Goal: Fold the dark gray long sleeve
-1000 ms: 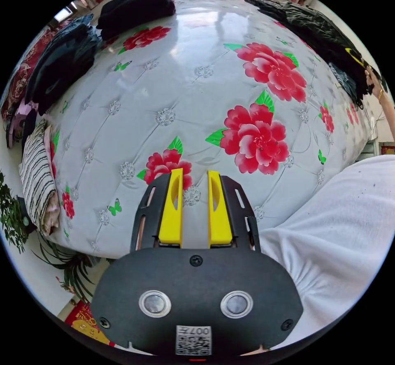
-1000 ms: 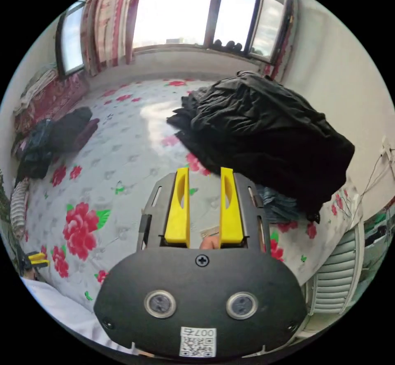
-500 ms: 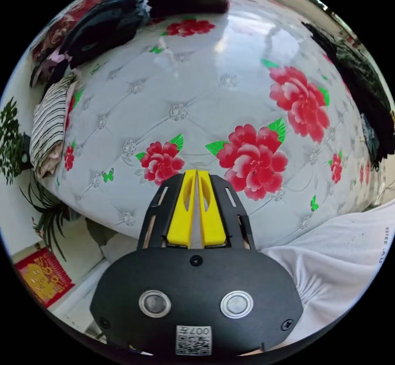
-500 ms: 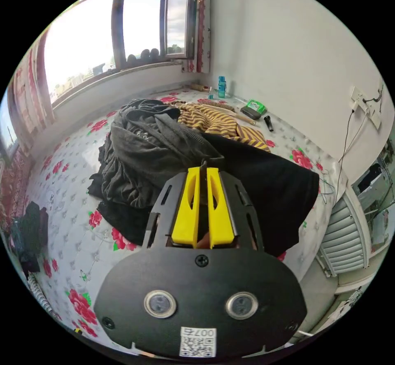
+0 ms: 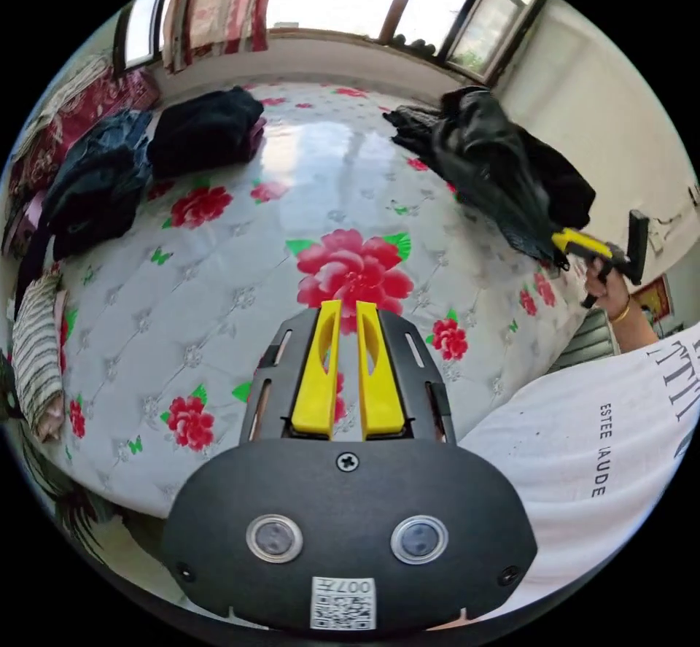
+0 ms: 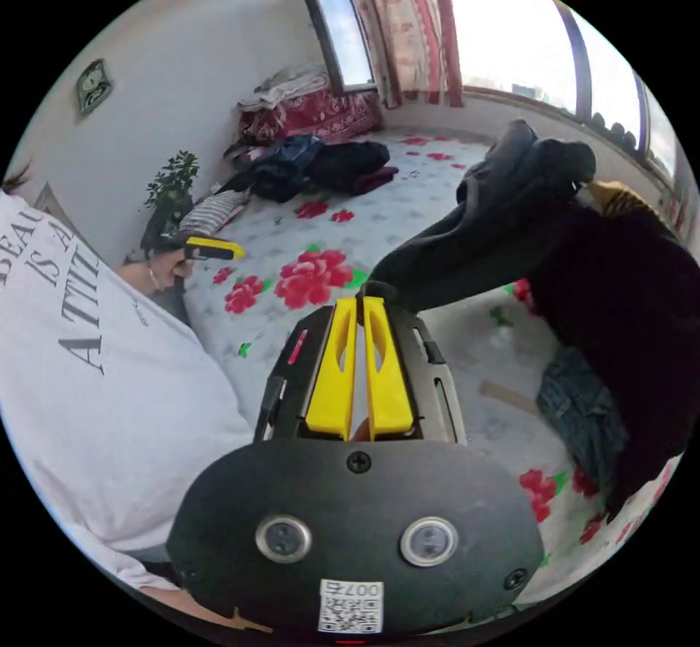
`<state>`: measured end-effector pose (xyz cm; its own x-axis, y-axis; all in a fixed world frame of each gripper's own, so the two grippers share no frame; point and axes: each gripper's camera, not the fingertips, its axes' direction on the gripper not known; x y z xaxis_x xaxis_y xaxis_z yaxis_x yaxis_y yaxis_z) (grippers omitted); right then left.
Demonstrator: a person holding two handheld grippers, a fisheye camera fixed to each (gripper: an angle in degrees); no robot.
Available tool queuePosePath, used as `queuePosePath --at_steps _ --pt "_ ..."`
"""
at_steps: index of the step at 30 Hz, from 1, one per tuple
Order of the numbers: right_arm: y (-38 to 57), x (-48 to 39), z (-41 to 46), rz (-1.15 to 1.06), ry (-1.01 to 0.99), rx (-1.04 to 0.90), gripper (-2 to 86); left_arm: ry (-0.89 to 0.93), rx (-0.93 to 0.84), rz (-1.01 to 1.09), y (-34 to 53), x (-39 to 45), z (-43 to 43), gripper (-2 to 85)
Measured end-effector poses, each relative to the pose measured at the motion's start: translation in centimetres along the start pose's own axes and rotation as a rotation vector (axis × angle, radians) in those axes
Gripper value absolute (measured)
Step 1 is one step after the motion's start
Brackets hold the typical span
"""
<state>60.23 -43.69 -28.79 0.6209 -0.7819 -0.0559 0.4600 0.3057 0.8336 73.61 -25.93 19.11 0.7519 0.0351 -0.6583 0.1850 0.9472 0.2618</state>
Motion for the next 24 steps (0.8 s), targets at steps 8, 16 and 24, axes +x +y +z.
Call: queuePosePath --at_steps 8,16,24 --pt "10.4 -8.8 -4.9 0.251 -0.131 -0.001 -0.2 0.095 -0.128 0.419 0.6 6.9 4.0 10.6" --pt "9.3 -11.2 -13.6 0.422 0.063 0.207 -0.2 0.0 -0.2 0.591 9.5 9.0 2.1 8.8" --pt "1.2 -11.5 -16.4 0.414 0.098 0.261 -0.1 0.233 -0.292 0.802 16.4 15.2 3.4 8.9"
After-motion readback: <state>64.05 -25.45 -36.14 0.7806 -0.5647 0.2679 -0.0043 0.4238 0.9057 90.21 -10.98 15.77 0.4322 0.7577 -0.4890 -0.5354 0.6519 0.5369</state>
